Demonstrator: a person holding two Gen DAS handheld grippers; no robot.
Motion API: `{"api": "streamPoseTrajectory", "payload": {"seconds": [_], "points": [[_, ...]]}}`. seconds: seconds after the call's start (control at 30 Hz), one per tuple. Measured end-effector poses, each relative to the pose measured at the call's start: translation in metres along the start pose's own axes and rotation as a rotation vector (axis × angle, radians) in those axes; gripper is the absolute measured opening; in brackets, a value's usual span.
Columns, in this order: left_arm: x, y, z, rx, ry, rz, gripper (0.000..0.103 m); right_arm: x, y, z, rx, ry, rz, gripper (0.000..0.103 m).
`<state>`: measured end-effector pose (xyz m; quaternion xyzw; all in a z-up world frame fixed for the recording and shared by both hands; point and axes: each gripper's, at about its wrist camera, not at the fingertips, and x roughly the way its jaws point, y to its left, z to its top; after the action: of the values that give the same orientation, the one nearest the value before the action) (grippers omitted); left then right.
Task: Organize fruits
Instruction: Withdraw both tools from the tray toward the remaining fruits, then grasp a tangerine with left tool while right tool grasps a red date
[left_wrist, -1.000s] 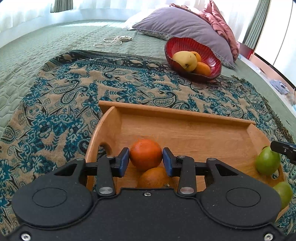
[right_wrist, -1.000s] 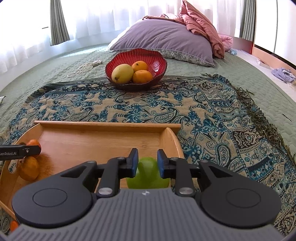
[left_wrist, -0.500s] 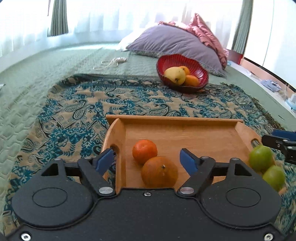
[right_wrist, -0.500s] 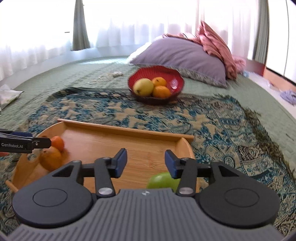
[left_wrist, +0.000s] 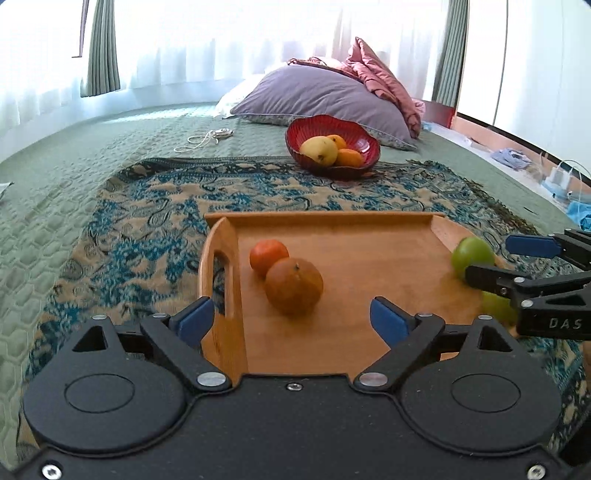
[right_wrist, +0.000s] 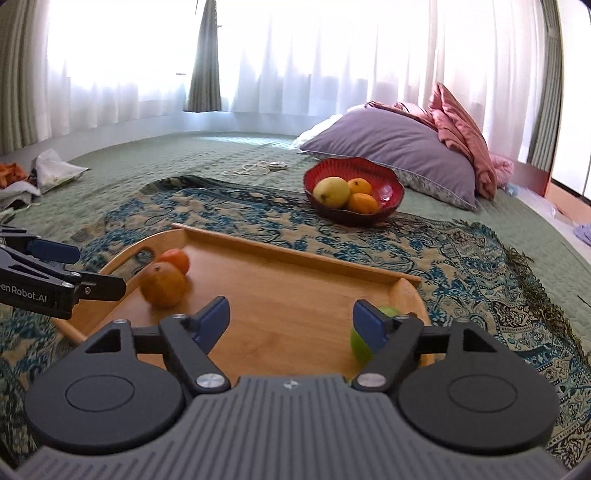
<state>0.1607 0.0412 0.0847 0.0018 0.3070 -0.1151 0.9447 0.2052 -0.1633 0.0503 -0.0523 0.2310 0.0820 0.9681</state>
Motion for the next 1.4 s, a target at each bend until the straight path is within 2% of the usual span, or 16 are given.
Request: {"api": "streamPoseTrajectory", "payload": {"seconds": [0.43, 0.6, 0.77, 0.87, 0.93, 0.97, 1.07, 1.17, 1.3, 1.4], "points": [[-0.024, -0.008, -0.043, 0.064, -0.008, -0.005, 0.096, -0.022, 0.034, -0.037, -0.120, -0.026, 0.045, 0.088], [-0.028, -0.010, -0.053, 0.087, 0.007, -0.028, 0.096, -0.024, 0.046, -0.056, -0.157, -0.004, 0.059, 0.088], [-0.034, -0.013, -0.064, 0.109, 0.032, -0.095, 0.083, -0.024, 0.049, -0.068, -0.136, 0.014, 0.093, 0.088], [-0.033, -0.014, -0.069, 0.101, 0.059, -0.115, 0.066, -0.026, 0.051, -0.075, -0.128, 0.011, 0.094, 0.088], [-0.031, -0.014, -0.071, 0.090, 0.079, -0.124, 0.051, -0.027, 0.053, -0.078, -0.122, 0.013, 0.093, 0.088], [-0.030, -0.013, -0.071, 0.086, 0.083, -0.127, 0.048, -0.026, 0.053, -0.079, -0.117, 0.015, 0.097, 0.088], [-0.028, -0.013, -0.071, 0.078, 0.085, -0.125, 0.047, -0.027, 0.054, -0.082, -0.103, 0.020, 0.105, 0.087], [-0.024, -0.013, -0.070, 0.059, 0.089, -0.128, 0.047, -0.028, 0.055, -0.086, -0.091, 0.026, 0.112, 0.082], [-0.012, -0.012, -0.069, 0.016, 0.109, -0.143, 0.042, -0.026, 0.057, -0.088, -0.057, 0.034, 0.120, 0.071], [-0.007, -0.010, -0.069, -0.017, 0.116, -0.150, 0.041, -0.025, 0.060, -0.091, -0.034, 0.033, 0.116, 0.059]]}}
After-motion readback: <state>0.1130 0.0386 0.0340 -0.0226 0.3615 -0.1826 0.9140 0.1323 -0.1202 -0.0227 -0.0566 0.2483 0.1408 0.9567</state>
